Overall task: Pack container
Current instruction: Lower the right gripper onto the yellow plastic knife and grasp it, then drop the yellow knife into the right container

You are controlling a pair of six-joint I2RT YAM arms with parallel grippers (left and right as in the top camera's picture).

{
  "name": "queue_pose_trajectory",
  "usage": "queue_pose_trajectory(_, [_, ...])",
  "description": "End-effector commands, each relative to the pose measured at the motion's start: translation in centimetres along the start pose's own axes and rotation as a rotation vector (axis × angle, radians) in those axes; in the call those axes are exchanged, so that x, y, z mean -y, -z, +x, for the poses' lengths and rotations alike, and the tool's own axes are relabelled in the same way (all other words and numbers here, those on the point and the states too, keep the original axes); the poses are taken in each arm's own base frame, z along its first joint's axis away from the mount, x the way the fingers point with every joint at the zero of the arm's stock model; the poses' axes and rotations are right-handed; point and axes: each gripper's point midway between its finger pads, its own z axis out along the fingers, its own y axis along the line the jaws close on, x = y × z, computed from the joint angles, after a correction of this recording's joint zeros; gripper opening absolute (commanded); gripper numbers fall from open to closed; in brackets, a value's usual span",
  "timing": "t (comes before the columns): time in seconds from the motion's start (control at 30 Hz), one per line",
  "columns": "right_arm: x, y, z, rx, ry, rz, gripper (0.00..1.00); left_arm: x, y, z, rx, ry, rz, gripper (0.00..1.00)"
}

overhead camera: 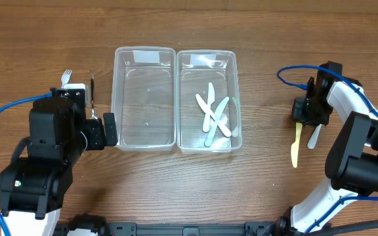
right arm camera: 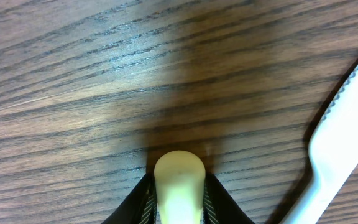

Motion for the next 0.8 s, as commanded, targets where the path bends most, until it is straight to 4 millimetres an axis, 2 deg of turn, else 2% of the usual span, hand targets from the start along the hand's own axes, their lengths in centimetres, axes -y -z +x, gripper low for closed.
queue_pose_trajectory(0.0, [-1.3,-2.0,0.9,-0.061,-0.022,-0.062,0.06,-0.1,0.6,-0.8,0.030,-0.007,-0.005,1.00])
queue_pose_trajectory(0.13, [-1.2,-1.1,0.4,-0.061,-0.032,-0.061,0.04,-0.1,0.6,-0.8,0.030,-0.007,-0.005,1.00])
queue_pose_trajectory(0.2, [-1.3,0.3,-0.3,-0.044,-0.059,-0.061,0.04,-0.1,0.6,-0.8,0.030,-0.007,-0.005,1.00])
queue_pose_trajectory(0.3, [-1.9,4.2,-1.7,0.033,-0.049,-0.062,0.04,-0.1,0.6,-0.8,0.030,-0.007,-0.005,1.00])
queue_pose_trajectory(0.37, [-2.9,7.4,-2.7,0.107,-0.020,-0.066,0.04,-0.1,0.6,-0.8,0.031,-0.007,-0.005,1.00])
queue_pose_trajectory(0.43, [-5.2,12.8,-3.7,0.229,0.025,-0.080,0.04,-0.1,0.6,-0.9,0.031,-0.007,-0.005,1.00])
queue_pose_trajectory(0.5, [-8.0,17.0,-3.7,0.323,0.083,-0.102,0.04,-0.1,0.6,-0.9,0.031,-0.007,-0.005,1.00])
queue_pose_trajectory(0.57, [-12.5,21.8,-2.8,0.424,0.172,-0.148,0.04,-0.1,0.6,-0.9,0.031,-0.007,-0.005,1.00])
queue_pose_trajectory(0.6, [-14.8,23.4,-2.1,0.458,0.210,-0.173,0.04,-0.1,0.6,-0.8,0.030,-0.007,-0.005,1.00])
queue_pose_trajectory(0.63, [-17.1,24.3,-1.3,0.478,0.245,-0.194,0.04,-0.1,0.6,-0.8,0.029,-0.007,-0.005,1.00])
queue_pose_trajectory(0.7, [-20.4,24.9,-0.1,0.488,0.291,-0.232,0.04,-0.1,0.6,-0.8,0.029,-0.007,-0.005,1.00])
queue_pose_trajectory(0.77, [-24.2,24.1,1.1,0.469,0.344,-0.265,0.04,-0.1,0.6,-0.8,0.028,-0.007,-0.005,1.00])
